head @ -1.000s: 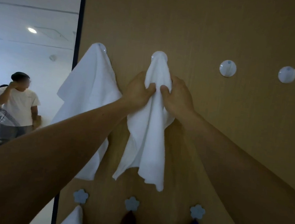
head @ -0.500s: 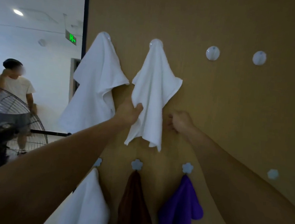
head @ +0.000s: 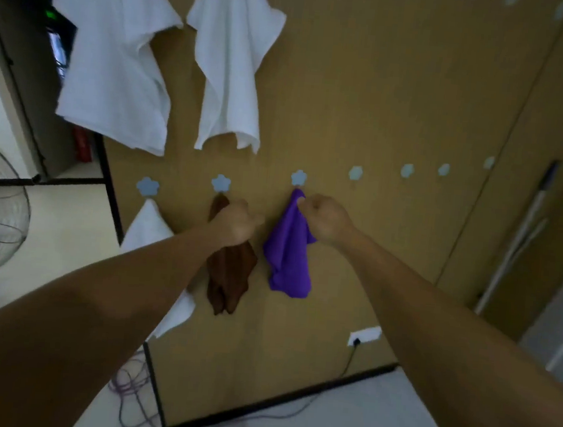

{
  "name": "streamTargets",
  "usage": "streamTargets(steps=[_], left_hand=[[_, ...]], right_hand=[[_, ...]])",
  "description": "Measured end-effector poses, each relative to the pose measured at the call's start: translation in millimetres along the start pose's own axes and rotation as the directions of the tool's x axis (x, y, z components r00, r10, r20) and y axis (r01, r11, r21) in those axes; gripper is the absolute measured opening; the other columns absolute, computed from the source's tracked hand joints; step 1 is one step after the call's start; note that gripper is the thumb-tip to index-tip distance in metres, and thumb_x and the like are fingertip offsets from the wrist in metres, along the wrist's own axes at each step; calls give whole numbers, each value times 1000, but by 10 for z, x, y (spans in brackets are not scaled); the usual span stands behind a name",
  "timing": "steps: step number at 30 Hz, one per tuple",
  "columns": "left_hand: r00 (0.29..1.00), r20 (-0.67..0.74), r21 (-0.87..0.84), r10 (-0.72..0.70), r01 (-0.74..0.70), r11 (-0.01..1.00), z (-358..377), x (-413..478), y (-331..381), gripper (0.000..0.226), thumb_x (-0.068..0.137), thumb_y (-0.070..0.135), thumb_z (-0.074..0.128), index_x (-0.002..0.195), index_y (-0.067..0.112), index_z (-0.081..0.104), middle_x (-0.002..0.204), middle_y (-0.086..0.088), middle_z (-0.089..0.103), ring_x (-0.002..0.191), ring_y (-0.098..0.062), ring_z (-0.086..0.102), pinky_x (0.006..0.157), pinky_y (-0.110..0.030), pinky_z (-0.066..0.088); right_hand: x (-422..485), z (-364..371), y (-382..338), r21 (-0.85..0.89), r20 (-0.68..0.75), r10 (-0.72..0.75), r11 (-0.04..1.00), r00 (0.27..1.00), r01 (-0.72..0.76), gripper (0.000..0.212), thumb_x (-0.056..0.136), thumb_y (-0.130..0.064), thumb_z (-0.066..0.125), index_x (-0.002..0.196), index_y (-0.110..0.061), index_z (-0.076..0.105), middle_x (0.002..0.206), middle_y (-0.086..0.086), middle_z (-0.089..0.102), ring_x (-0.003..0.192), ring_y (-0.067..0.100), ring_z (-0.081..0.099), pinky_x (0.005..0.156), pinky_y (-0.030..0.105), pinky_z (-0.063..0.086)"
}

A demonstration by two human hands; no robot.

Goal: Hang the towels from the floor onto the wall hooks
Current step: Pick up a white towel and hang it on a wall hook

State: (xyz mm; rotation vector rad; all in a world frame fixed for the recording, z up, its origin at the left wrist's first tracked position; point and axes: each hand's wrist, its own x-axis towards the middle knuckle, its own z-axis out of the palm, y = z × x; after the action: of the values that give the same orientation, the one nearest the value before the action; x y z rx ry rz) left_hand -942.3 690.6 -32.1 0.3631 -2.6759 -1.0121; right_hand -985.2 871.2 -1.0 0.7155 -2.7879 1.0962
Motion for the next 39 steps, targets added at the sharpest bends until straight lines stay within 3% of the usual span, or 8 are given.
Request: streamTargets(steps=[3, 6, 10, 14, 17, 21, 24, 39], left_hand=[[980, 188, 25, 64, -70, 997, 522, -253, 176, 35, 96, 31, 49, 85, -1, 60, 89, -18, 64, 96, -35, 61, 78, -35, 42], [959, 278, 86, 46, -72, 994, 1233, -572, 473, 45, 95, 37, 48, 118, -1, 53, 115, -15, 60, 107, -33, 57, 85, -33, 42], [877, 447, 32, 177, -214, 976, 2101, -1143, 1070, 41, 94, 37, 47, 109, 0, 58, 109, -17, 64, 100, -33, 61, 72, -28, 41], [749, 618, -32, 239, -280, 959, 2959, -1895, 1730, 42, 95, 34, 47, 112, -2, 59, 118, -19, 62, 106, -34, 60, 88, -34, 48], [638, 716, -91, 285, -319, 943, 3550, -2430, 2106, 33, 94, 41, 49, 97, 9, 59, 107, -12, 60, 93, -25, 58, 75, -27, 44], [523, 807, -88, 273, -352, 932, 4262, -2940, 2369, 55, 95, 39, 48, 141, 9, 40, 146, -12, 41, 128, -27, 44, 99, -29, 37], [472, 855, -21, 217, -386, 922, 4749, -3126, 2437, 67, 95, 43, 48, 148, 9, 27, 154, -11, 29, 137, -27, 34, 107, -30, 29], [166, 986, 63, -6, -339, 939, 7891, -3526, 2174, 46, 89, 40, 50, 112, 0, 53, 114, -16, 58, 107, -33, 55, 83, -33, 41]], right_hand=[[-604, -73, 659, -71, 10, 83, 994, 997, -82, 41, 100, -36, 39, 64, -18, 43, 83, 11, 56, 78, 24, 53, 74, 34, 43], [-1181, -288, 1196, -102, 32, 221, 971, 975, -217, 39, 101, -39, 38, 66, -23, 37, 95, 13, 48, 89, 23, 49, 79, 32, 38], [-2140, -680, 1941, -179, 11, 375, 913, 927, -368, 35, 101, -39, 36, 73, -20, 42, 95, 11, 47, 90, 23, 48, 78, 32, 38], [-3124, -1106, 2611, -183, -40, 537, 825, 843, -534, 37, 100, -38, 39, 96, -8, 60, 101, 15, 62, 96, 33, 59, 86, 41, 48], [-3838, -1324, 3109, -230, -23, 598, 777, 801, -586, 42, 102, -38, 33, 116, -9, 60, 119, 19, 59, 108, 34, 55, 92, 37, 44], [-4566, -1467, 3725, -147, -38, 737, 664, 675, -733, 40, 99, -43, 40, 108, -9, 60, 115, 17, 58, 94, 25, 53, 81, 30, 39], [-4890, -1476, 4117, -101, -41, 791, 604, 610, -790, 43, 97, -42, 47, 127, -12, 55, 131, 13, 52, 113, 29, 54, 92, 33, 43], [-5929, -861, 6562, -45, 117, 983, 150, 144, -988, 51, 95, -39, 50, 139, -13, 47, 138, 15, 49, 126, 29, 47, 104, 35, 40]])
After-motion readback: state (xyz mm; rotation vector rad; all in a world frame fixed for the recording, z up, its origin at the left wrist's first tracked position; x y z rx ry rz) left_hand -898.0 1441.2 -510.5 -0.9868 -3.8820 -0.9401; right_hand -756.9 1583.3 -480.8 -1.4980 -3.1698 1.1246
